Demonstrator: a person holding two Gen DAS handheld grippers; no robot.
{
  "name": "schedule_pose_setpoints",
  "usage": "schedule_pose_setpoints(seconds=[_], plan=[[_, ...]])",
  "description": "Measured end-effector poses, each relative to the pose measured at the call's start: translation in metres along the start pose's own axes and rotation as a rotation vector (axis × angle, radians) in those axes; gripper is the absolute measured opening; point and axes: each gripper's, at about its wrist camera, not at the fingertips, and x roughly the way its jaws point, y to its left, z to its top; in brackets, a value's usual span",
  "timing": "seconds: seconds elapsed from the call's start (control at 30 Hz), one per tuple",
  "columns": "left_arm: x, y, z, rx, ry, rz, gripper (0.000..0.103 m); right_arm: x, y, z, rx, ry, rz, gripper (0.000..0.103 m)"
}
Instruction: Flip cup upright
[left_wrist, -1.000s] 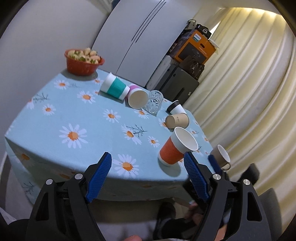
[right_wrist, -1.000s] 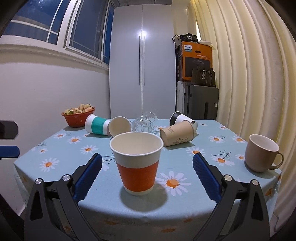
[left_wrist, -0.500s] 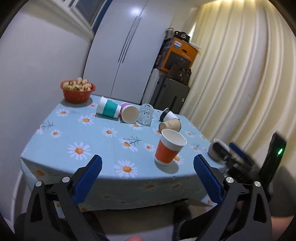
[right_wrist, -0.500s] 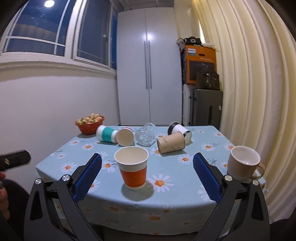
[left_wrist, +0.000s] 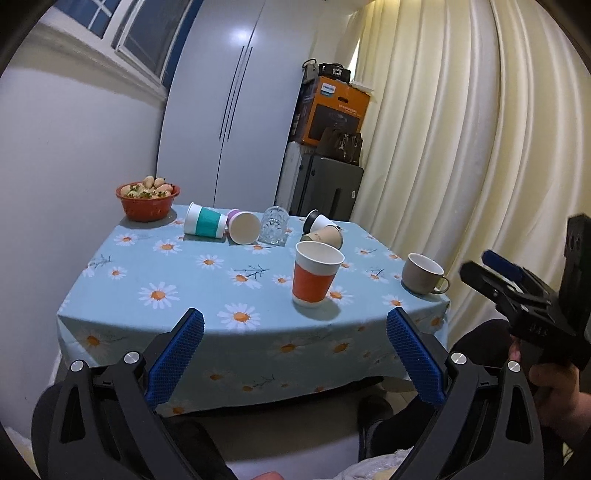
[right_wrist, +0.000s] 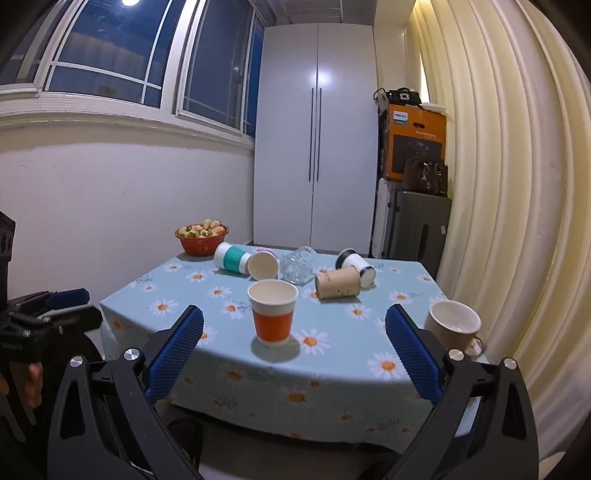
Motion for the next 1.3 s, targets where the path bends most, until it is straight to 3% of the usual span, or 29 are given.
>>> schedule_pose_setpoints(seconds=[0.2,0.57,0.93,1.3], plan=[[-0.003,-0.004,-0.004,0.009,0.010,-0.017,0.097,-0.014,-0.007,-0.007,-0.010,0.017,-0.026,0.098],[-0.004,-0.029,-0.013,0.114,0.031,-0.003,0.097,-0.020,-0.020,-0.010,0.008,0.032,-0.024,0.098],[-0.008,-0.031,-0.014,0.095,0.028,0.001,0.097,-0.014,-0.034,-0.020,0.106,0.073,-0.008,0.098],[-0.006,-0.032,-0.015,0.102,0.021,-0.003,0.097,-0.012,-0.026,-0.023,0.079,0.083,-0.030,0.098]])
